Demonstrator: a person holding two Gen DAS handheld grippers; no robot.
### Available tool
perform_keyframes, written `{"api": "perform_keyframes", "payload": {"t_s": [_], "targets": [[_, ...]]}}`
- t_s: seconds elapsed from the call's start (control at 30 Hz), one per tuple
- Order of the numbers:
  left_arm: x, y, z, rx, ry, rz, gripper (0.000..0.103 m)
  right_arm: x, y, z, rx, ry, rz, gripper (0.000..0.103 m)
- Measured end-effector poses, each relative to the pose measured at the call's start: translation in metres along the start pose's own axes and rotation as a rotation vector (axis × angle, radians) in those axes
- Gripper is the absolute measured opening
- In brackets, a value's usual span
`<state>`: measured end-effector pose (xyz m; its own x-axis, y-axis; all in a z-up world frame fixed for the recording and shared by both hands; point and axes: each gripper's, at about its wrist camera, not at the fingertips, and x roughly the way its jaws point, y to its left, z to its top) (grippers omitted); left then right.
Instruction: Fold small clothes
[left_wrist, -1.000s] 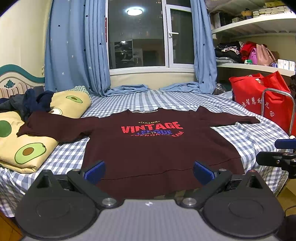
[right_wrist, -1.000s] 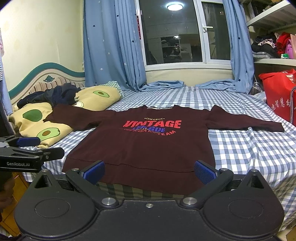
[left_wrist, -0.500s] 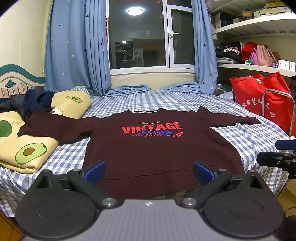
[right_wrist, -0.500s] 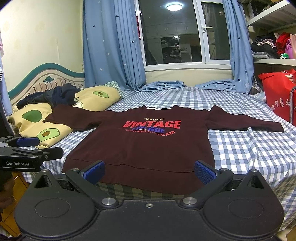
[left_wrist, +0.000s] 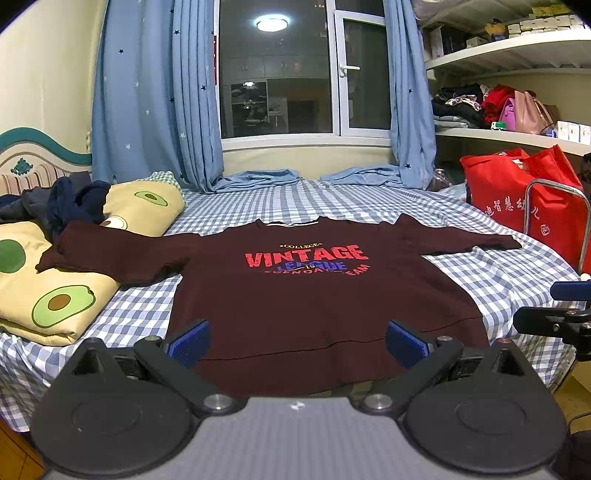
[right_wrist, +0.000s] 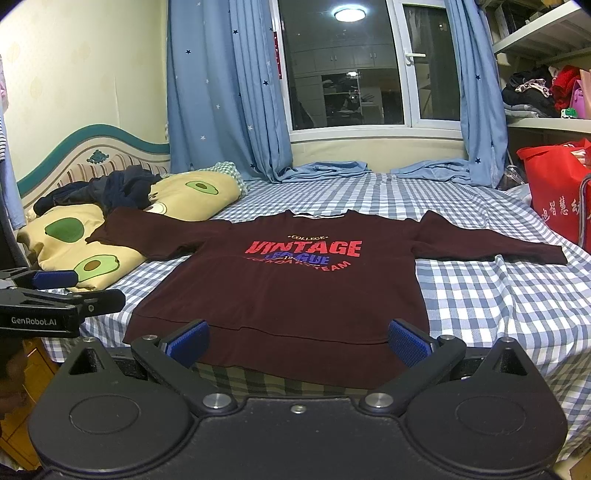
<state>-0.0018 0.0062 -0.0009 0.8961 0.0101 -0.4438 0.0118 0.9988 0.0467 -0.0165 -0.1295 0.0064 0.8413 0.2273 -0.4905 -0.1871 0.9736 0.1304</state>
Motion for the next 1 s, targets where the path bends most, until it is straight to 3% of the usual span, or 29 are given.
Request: {"api": "perform_keyframes", "payload": {"t_s": [1.0], "targets": [[-0.0002, 0.0037, -0.0044, -0.013, 0.009, -0.016, 0.102, 0.0041, -0.0005, -0.002, -0.005, 0.027, -0.054, 0.103]]}}
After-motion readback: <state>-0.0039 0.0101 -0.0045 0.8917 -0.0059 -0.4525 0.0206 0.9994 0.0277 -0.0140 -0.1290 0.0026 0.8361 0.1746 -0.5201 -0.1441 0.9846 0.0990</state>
